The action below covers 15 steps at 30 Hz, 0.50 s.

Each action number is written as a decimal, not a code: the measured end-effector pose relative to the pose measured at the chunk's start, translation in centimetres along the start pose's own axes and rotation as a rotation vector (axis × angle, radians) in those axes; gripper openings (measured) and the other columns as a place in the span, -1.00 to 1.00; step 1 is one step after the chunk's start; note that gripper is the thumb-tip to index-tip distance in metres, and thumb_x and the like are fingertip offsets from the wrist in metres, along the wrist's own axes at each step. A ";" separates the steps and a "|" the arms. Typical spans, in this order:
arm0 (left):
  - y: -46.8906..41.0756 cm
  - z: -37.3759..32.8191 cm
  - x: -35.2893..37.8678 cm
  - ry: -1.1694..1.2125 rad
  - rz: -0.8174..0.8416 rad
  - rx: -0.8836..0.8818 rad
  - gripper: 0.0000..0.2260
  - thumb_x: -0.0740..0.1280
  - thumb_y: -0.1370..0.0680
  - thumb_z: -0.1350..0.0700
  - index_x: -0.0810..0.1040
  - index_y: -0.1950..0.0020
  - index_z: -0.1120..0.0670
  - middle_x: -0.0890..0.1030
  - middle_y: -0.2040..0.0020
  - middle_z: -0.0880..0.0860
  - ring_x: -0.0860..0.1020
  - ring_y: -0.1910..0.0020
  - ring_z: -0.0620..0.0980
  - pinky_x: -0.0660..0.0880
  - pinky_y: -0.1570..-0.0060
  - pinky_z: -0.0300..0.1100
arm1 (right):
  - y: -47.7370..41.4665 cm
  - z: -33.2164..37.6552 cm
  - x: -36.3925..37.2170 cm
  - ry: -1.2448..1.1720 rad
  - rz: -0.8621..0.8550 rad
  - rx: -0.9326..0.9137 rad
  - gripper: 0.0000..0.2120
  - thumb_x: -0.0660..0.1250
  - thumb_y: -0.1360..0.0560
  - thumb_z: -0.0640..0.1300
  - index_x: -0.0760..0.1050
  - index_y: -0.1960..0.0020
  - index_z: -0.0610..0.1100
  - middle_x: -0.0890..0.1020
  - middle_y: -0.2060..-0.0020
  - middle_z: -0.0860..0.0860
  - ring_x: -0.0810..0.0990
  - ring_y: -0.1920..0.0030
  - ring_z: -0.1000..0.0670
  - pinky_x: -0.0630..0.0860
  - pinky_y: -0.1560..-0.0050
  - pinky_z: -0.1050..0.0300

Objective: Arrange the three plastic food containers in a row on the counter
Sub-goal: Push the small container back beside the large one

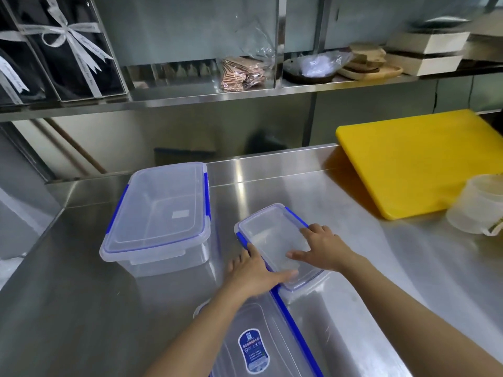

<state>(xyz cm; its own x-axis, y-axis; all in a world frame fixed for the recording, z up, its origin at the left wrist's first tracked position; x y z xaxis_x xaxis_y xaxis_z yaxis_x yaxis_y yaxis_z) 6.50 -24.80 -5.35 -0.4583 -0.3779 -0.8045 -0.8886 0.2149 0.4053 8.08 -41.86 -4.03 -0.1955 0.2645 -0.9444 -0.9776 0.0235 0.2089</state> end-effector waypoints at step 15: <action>-1.9 -0.6 -2.0 -0.166 -0.099 0.155 0.11 0.42 -0.18 -0.36 -0.05 -0.48 0.13 0.09 -0.48 0.11 0.04 -0.46 0.10 0.00 -0.42 -0.03 | -0.4 -2.6 1.4 -0.047 0.211 -0.133 0.05 0.51 -0.16 0.20 -0.04 -0.45 0.07 0.07 -0.38 0.03 0.12 -0.36 -0.07 0.34 -0.34 0.01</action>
<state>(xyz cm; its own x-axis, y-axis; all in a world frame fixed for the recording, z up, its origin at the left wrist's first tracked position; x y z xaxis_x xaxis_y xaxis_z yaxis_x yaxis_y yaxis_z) 9.10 -24.99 -4.26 -0.3487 -0.2539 -0.9022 -0.9093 0.3250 0.2600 8.04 -44.00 -6.09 -0.3959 0.2943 -0.8698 -0.9176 -0.1632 0.3625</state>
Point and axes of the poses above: each hand's wrist, its own y-axis away from the middle knuckle, its own x-axis out of the palm, z = x × y, the point moved 7 cm from there along -y, towards the middle knuckle
